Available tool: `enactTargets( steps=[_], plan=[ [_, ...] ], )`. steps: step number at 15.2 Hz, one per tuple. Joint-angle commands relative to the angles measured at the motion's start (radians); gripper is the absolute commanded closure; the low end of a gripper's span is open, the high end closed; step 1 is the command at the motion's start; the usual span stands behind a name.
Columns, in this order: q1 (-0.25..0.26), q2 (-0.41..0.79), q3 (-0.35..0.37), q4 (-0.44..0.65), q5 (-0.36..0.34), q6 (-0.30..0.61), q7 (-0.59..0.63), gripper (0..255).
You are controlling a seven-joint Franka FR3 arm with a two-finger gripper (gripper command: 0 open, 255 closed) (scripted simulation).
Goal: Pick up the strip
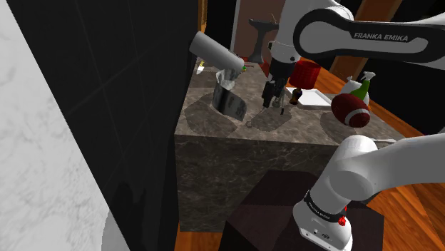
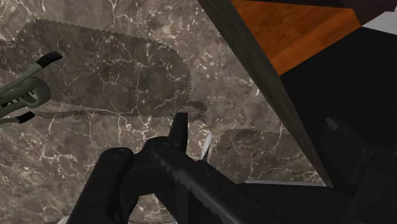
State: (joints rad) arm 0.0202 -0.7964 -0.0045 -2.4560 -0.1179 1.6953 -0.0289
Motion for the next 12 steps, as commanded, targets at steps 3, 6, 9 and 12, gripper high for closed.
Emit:
enactTargets(
  steps=[3,6,9,12],
  plan=[
    [-0.007,0.085,-0.011,0.042,0.014,0.045,0.017,0],
    [-0.016,0.211,-0.028,0.113,0.037,0.102,0.038,0],
    [-0.022,0.334,-0.047,0.193,0.065,0.146,0.055,0],
    [-0.028,0.455,-0.067,0.284,0.097,0.179,0.066,0]
  ],
)
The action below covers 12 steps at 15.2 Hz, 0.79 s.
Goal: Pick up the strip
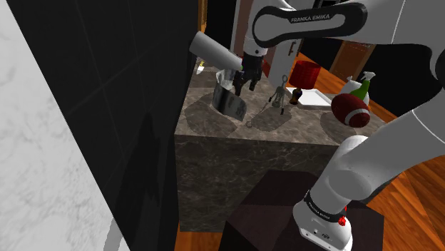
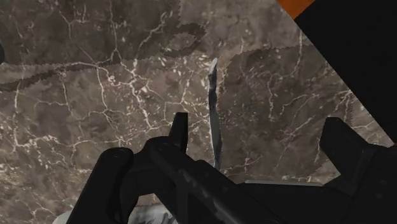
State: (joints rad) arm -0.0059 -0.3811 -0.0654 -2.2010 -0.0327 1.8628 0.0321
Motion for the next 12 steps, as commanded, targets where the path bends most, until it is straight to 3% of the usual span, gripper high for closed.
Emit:
enactTargets(
  steps=[1,12],
  plan=[
    [-0.003,0.079,-0.013,0.061,0.024,0.020,0.007,0],
    [-0.042,0.502,-0.074,0.475,0.186,0.025,0.017,0]
  ],
)
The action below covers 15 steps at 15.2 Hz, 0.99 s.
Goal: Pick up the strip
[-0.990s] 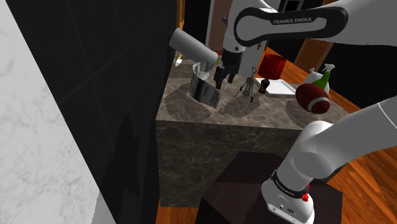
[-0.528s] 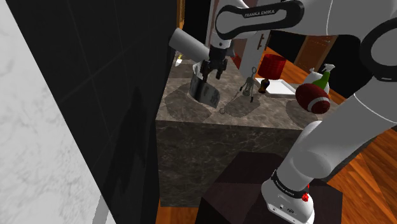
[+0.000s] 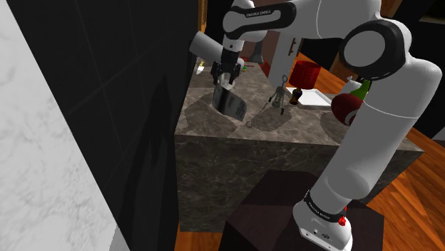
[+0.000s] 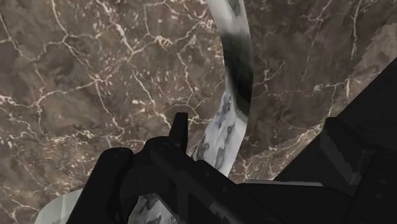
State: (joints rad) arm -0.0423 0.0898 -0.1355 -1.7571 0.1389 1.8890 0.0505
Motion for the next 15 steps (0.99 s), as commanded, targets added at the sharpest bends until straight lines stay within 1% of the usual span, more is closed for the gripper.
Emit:
enactTargets(
  steps=[1,7,9,10,15],
  plan=[
    [-0.006,0.033,-0.003,0.019,0.015,0.012,-0.003,0],
    [-0.005,0.044,-0.002,-0.046,0.021,0.088,-0.014,0],
    [-0.005,0.046,-0.002,-0.052,0.022,0.096,-0.015,0],
    [-0.005,0.046,-0.002,-0.052,0.022,0.096,-0.015,255],
    [-0.004,0.047,-0.002,-0.051,0.022,0.096,-0.014,255]
  ],
)
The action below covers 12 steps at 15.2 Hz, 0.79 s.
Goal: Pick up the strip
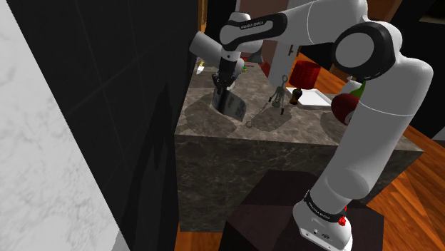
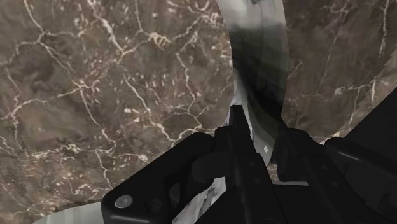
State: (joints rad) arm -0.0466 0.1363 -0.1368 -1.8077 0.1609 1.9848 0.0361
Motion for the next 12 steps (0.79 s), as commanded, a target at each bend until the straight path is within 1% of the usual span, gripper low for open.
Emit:
enactTargets(
  steps=[1,4,12],
  plan=[
    [0.000,0.000,0.000,0.000,0.000,0.000,0.000,255],
    [-0.001,-0.001,0.000,-0.001,0.000,0.000,0.000,255],
    [-0.002,-0.016,-0.002,0.087,-0.008,-0.102,0.014,255]
  ],
)
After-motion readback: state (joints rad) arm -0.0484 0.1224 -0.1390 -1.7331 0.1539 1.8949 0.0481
